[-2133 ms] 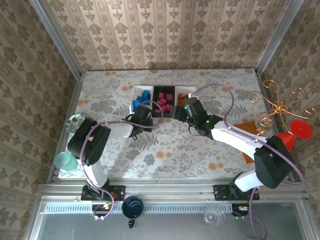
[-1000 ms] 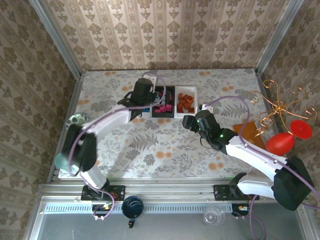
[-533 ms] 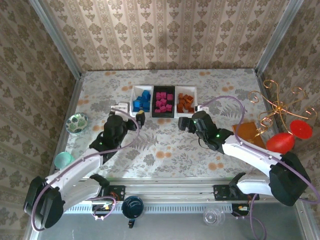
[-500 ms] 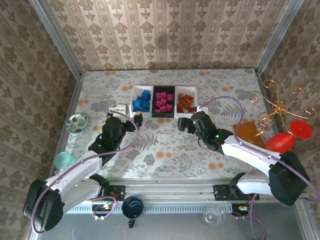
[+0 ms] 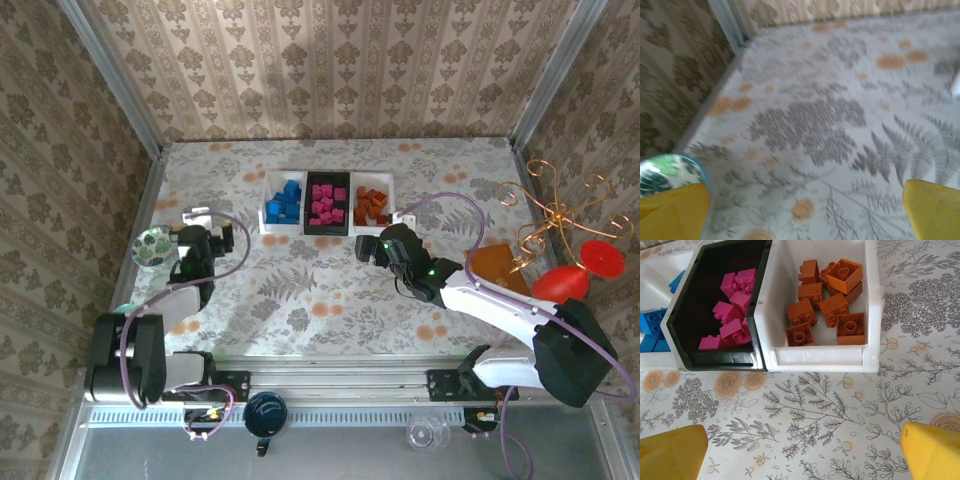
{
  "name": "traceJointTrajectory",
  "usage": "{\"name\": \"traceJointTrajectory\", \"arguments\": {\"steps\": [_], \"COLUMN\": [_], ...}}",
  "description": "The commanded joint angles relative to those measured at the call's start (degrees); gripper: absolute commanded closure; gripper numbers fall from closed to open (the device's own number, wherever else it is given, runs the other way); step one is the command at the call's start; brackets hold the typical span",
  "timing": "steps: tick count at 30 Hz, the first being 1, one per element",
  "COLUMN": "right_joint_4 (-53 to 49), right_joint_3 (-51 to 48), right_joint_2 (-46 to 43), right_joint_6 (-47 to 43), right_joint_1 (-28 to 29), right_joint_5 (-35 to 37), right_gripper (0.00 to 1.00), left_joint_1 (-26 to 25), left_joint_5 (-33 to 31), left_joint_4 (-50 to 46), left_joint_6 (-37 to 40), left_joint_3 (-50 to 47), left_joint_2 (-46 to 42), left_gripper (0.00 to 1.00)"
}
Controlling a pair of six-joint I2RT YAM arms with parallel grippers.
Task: Sort the legos into containers by color
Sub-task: Reset both arms
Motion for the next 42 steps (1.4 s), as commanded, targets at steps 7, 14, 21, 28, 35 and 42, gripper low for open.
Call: {"name": "traceJointTrajectory", "arguments": {"steps": [7, 14, 21, 28, 35, 42], "right_joint_4": [-2.64, 2.89, 6.64, 7.77, 15.32, 22.50], "right_joint_3": [0.59, -2.16, -2.43, -0.83, -7.28, -14.78], "right_joint_2": [-0.91, -3.66, -4.57, -2.82, -7.35, -12.89], "right_joint_6": [0.10, -4.29, -12.28, -18.68, -23.24, -29.60], "right_joint_1": [-0.62, -0.90, -1.79, -8.38, -19.55, -26.58], "right_joint_5": [2.97, 2.25, 1.26, 0.79, -0.06, 0.00], "right_gripper": [0.00, 0.00, 0.00, 0.00, 0.00, 0.00], "left_joint_1": [2.55, 6.16, 3.14, 3.17, 3.21, 3.22], "left_joint_5": [10.68, 13.89, 0.92, 2.08, 2.16, 2.14], "left_joint_4": [27.17, 18.62, 21.81, 21.52, 21.47, 21.45], "left_joint_6": [5.54, 1.84, 1.14, 1.45, 1.52, 1.49], "left_joint_3": [-3.13, 0.53, -0.77, -0.62, -0.62, -0.62], "left_joint_2": [15.42, 14.61, 14.80, 14.82, 14.85, 14.92], "left_gripper": [0.00, 0.00, 0.00, 0.00, 0.00, 0.00]}}
